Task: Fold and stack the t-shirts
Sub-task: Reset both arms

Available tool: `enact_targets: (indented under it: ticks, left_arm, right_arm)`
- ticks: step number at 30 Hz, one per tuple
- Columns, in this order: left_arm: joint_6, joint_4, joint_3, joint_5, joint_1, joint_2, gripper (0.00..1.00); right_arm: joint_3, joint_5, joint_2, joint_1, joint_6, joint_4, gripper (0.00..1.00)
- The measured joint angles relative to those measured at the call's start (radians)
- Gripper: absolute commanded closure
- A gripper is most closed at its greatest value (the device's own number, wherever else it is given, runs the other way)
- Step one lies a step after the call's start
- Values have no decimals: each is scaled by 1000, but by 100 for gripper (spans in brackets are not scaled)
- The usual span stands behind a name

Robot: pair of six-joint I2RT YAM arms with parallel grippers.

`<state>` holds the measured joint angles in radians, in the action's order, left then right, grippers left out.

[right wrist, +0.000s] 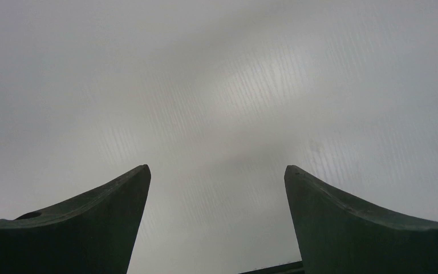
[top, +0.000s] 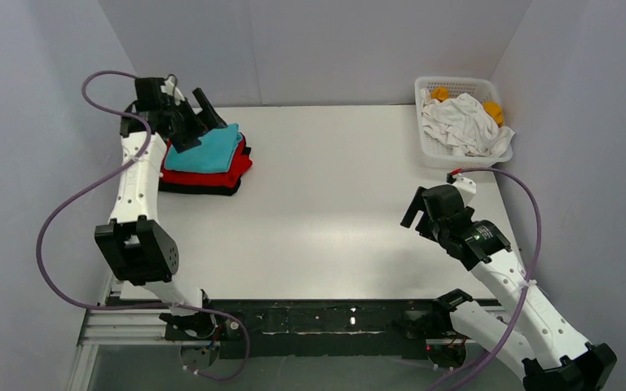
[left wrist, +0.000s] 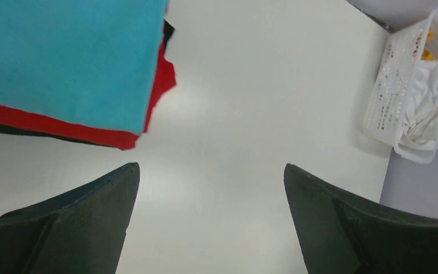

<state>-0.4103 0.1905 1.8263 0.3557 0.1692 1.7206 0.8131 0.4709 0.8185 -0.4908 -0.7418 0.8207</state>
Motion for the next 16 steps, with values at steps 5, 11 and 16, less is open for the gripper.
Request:
enact_targets:
  ticks: [5,11,16]
  left_arm:
    - [-116,-113,-527,-56,-225,-345,2]
    - [-182,-141,-954,-138,-482,-691,2]
    - [-242,-163,-1175,-203,-628,-858,2]
  right_arm:
    - [-76,-22,-109,0,8,-91,4]
    - [-168,-76,-220,0,34,-167,4]
    - [-229,-108,-280,0,43,-226,5]
